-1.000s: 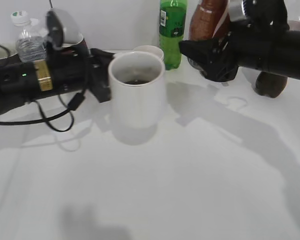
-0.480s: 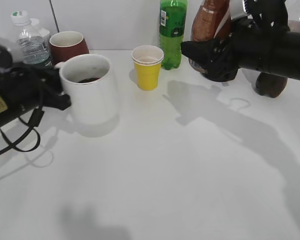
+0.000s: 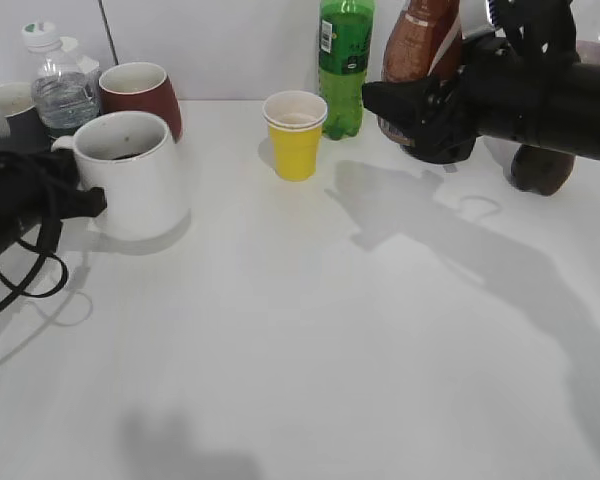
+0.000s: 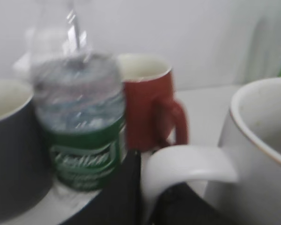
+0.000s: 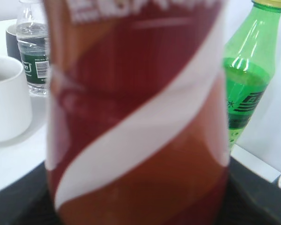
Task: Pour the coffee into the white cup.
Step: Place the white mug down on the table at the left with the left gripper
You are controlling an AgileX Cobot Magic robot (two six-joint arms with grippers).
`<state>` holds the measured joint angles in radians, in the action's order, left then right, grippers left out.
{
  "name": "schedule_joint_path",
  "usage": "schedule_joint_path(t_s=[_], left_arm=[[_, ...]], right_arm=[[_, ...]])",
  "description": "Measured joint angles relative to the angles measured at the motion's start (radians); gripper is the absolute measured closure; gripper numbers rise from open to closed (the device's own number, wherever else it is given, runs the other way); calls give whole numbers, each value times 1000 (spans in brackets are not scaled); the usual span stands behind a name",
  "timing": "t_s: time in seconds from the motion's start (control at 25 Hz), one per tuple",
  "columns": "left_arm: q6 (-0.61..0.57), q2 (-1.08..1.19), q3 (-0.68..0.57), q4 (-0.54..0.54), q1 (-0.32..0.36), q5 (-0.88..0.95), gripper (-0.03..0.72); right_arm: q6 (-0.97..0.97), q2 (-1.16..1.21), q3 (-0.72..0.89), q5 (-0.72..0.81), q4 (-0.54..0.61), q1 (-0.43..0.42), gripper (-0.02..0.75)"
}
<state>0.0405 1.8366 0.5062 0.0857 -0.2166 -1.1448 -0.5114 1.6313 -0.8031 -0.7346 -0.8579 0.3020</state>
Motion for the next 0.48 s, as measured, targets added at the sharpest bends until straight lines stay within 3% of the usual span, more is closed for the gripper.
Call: schedule_joint_path(t_s=[0.48], left_arm=[[-10, 55, 0, -14, 100, 6, 652]], right_arm=[[0, 0, 0, 2, 1, 0, 204]])
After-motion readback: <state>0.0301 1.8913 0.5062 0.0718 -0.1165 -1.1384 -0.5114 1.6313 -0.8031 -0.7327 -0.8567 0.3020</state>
